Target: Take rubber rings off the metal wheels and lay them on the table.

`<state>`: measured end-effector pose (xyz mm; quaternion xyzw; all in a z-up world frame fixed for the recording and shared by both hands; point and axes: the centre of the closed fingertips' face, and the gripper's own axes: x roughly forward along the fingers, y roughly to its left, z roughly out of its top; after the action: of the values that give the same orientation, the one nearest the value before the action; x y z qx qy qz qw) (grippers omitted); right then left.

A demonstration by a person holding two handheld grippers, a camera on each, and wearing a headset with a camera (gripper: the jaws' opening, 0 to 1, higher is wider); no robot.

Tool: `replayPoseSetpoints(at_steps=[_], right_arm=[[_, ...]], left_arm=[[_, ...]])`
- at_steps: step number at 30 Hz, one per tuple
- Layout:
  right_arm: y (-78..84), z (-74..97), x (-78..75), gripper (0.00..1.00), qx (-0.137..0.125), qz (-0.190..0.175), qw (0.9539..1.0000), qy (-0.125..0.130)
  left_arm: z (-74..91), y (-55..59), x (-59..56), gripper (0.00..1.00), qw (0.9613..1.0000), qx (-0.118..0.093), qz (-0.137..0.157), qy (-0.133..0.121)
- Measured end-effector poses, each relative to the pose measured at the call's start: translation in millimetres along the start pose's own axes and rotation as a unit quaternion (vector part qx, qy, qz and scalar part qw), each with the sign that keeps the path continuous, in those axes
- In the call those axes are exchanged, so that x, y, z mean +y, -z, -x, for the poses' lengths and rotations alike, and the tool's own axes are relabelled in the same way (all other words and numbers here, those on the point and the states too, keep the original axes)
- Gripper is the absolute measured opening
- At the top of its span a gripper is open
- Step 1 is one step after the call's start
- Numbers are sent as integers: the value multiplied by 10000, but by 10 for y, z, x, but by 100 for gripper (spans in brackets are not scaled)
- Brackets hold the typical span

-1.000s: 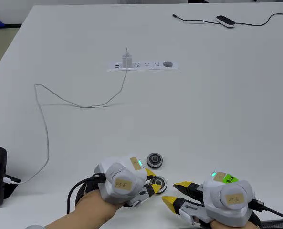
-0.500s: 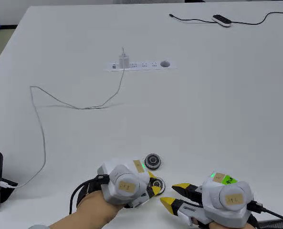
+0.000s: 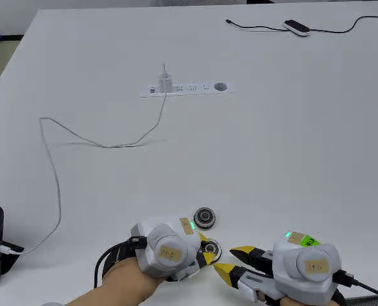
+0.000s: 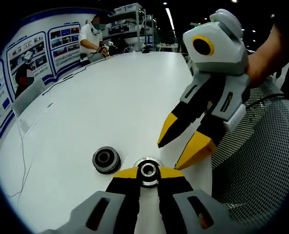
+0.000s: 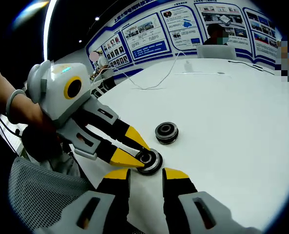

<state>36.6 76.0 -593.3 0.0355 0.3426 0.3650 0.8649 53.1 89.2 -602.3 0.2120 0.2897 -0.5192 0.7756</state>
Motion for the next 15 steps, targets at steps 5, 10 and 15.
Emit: replayPoseSetpoints(at_steps=[5,10,15], right_arm=[[-7,-10,-35,26,-55,-249,9997,9],[-21,-25,-73,24,-126,-744,9971,29],[-42,-58,-124,22,-210,-1663,9858,25]], left_arm=[[3,1,-2,13,10000,-12,-11,1],[-1,4,-2,13,10000,-26,-17,-13],[-2,4,0,13,10000,-41,-15,-24]])
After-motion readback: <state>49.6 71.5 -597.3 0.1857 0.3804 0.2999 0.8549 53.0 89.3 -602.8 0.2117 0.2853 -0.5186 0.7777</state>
